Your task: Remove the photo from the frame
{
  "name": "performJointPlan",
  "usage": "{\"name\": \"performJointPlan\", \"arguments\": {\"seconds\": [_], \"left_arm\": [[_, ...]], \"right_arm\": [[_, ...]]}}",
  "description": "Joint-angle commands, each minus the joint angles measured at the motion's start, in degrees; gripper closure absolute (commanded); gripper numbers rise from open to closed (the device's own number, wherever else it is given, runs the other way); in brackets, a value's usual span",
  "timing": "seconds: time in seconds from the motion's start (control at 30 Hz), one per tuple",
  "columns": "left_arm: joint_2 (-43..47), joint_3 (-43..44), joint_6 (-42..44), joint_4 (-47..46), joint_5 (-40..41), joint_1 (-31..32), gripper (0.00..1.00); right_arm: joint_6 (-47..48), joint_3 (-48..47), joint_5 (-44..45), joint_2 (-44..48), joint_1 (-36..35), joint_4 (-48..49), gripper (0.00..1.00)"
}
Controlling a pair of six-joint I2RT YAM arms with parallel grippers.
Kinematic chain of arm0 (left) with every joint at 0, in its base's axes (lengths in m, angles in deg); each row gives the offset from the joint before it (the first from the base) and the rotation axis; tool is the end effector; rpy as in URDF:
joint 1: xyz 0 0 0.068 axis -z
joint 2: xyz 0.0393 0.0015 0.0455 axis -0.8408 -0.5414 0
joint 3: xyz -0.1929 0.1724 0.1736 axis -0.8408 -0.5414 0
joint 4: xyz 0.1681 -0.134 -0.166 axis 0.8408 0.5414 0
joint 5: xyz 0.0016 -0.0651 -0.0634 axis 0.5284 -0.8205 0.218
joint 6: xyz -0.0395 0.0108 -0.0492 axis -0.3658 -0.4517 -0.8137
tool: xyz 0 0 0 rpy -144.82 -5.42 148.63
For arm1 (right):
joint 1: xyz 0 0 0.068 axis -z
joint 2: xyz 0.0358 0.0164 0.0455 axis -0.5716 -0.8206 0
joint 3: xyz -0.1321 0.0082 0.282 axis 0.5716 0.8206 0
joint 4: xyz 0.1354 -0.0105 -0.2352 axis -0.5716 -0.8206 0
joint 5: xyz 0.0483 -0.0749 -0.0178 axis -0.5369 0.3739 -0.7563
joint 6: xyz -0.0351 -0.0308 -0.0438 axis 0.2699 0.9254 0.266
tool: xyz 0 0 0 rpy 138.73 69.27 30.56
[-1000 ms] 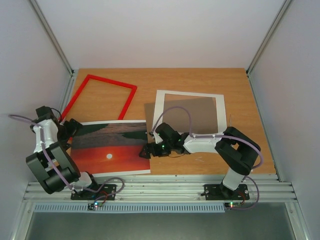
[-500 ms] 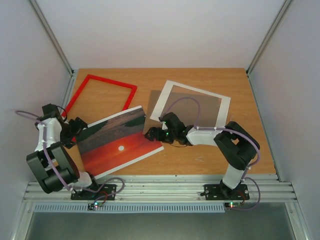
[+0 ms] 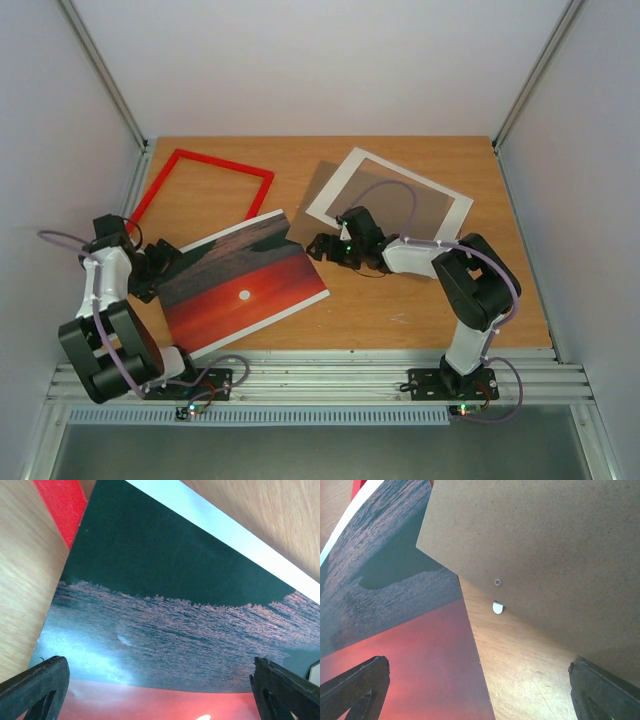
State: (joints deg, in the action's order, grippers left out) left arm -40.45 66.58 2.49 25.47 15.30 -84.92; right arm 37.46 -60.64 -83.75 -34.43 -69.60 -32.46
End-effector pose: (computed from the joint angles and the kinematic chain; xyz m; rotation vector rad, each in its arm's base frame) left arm 0.2079 0.0915 0.2302 -1.3173 2.5603 -0.4649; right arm 0.3017 0.2277 0.1619 -0.5778 2.4180 0.7603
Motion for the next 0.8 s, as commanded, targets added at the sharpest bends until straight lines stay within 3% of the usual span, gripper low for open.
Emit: {"name": "performJointPlan", "arguments": {"seconds": [0.0, 0.17, 0.4, 0.77], "left_arm": [[3.88, -1.46, -3.02, -2.36, 1.34, -2.57, 0.01], [1.0, -4.38, -2.22, -3.27, -8.33, -11.8, 0.0], [5.02, -6.0, -3.89, -4.71, -7.24, -12.55, 0.01], [-0.62, -3.97, -2.94, -6.08, -5.21, -14.58, 0.01]], "right_arm": [[4.87, 1.15, -3.67, -0.38, 1.92, -6.85, 0.02], [8.65, 2.06, -11.16, 2.62, 1.87, -6.39, 0.02], [10.96, 5.03, -14.18, 4.84, 1.87, -4.09, 0.02], [11.11, 6.77, -17.22, 5.01, 1.92, 0.3, 0.02]]}}
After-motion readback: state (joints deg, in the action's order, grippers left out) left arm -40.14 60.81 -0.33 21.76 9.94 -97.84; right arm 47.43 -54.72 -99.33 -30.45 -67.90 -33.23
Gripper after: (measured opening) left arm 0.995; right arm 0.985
